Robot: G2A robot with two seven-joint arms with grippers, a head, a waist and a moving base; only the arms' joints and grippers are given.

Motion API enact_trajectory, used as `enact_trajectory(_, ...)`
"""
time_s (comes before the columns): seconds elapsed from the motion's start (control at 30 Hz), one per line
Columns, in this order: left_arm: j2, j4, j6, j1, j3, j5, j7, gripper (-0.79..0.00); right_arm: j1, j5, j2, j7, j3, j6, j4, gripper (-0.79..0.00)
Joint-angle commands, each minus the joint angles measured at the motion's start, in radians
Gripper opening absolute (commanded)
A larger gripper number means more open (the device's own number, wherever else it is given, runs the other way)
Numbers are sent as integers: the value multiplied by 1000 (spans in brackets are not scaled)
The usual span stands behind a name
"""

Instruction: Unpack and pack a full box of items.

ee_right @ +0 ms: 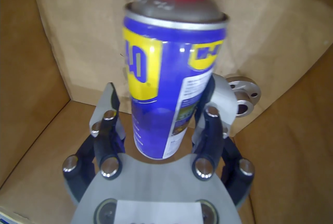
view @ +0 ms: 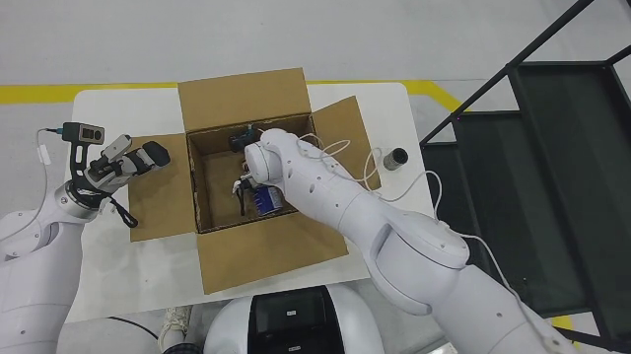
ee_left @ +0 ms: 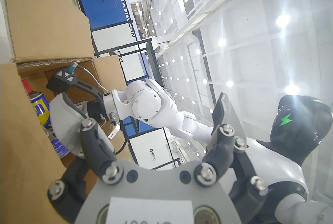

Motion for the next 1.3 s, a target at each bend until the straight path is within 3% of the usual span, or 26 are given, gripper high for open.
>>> enact_trajectory(0.0,0,0,0,0,0,0,0,0,1,-3,-6,0,-1,3,2,-785)
enact_trajectory(0.37,0,0,0,0,0,0,0,0,-13,-44,6,-7,31,69,-102,-785)
enact_trajectory(0.63,0,0,0,0,0,0,0,0,-83,-123,83,43,118,93,-320,-785)
enact_trajectory(1.0,0,0,0,0,0,0,0,0,-387,-332,253,145,385,-3,-853,-785)
enact_trajectory(1.27,0,0,0,0,0,0,0,0,-612,-372,315,65,540,-181,-1151,-785)
